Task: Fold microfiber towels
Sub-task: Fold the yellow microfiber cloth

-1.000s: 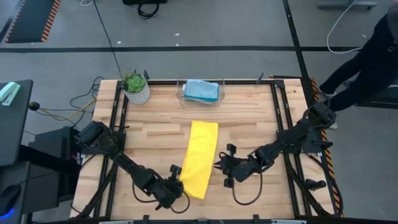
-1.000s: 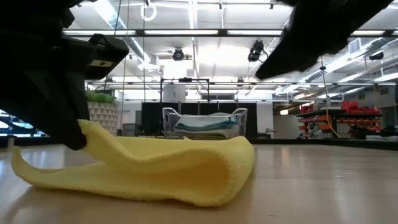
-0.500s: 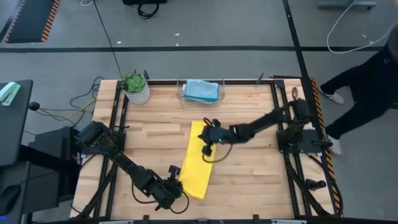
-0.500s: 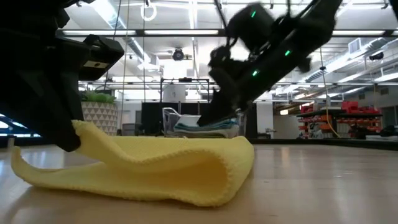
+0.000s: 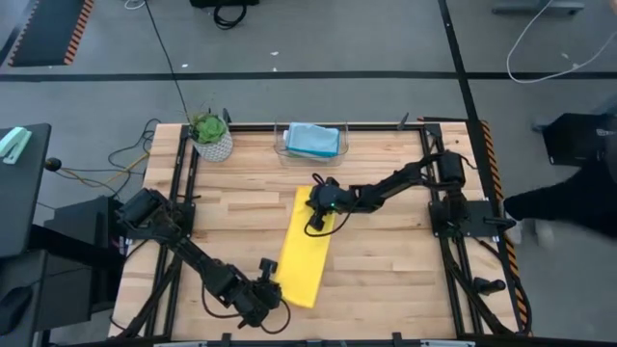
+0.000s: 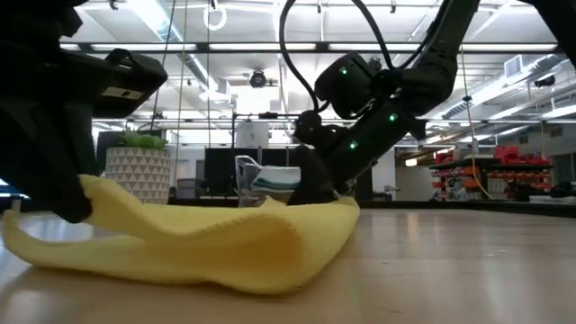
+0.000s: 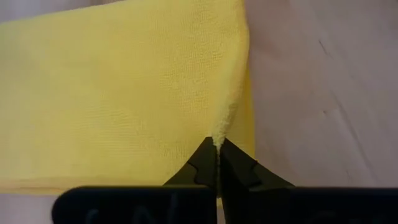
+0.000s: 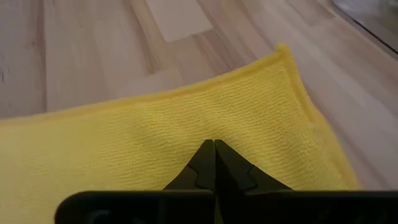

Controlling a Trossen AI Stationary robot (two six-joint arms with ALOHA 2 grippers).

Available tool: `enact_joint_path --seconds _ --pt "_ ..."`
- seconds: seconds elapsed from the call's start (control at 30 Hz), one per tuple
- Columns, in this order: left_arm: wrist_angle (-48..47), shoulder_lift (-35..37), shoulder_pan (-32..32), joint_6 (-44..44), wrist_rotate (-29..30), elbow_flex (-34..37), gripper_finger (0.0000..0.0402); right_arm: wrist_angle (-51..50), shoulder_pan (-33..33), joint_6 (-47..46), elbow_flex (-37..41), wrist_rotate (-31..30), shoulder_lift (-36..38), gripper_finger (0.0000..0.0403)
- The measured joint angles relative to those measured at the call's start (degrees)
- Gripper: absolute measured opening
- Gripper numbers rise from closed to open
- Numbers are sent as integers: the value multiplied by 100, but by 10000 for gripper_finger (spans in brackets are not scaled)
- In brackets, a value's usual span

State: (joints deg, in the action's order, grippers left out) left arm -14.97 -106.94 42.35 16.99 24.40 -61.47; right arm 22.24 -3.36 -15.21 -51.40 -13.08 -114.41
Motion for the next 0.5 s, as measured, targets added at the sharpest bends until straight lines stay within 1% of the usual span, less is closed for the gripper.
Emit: enact_joint_path --seconds 0.17,0.37,0.43,0.5 --pt "-176 0 52 233 0 0 18 -257 0 23 11 -40 118 5" --pt "-534 0 67 665 2 0 15 -342 22 21 13 -57 138 5" --pt "-658 0 67 753 -2 0 33 -353 58 22 15 -80 138 5" --pt "-815 0 67 796 -2 0 65 -357 79 27 15 -81 138 6"
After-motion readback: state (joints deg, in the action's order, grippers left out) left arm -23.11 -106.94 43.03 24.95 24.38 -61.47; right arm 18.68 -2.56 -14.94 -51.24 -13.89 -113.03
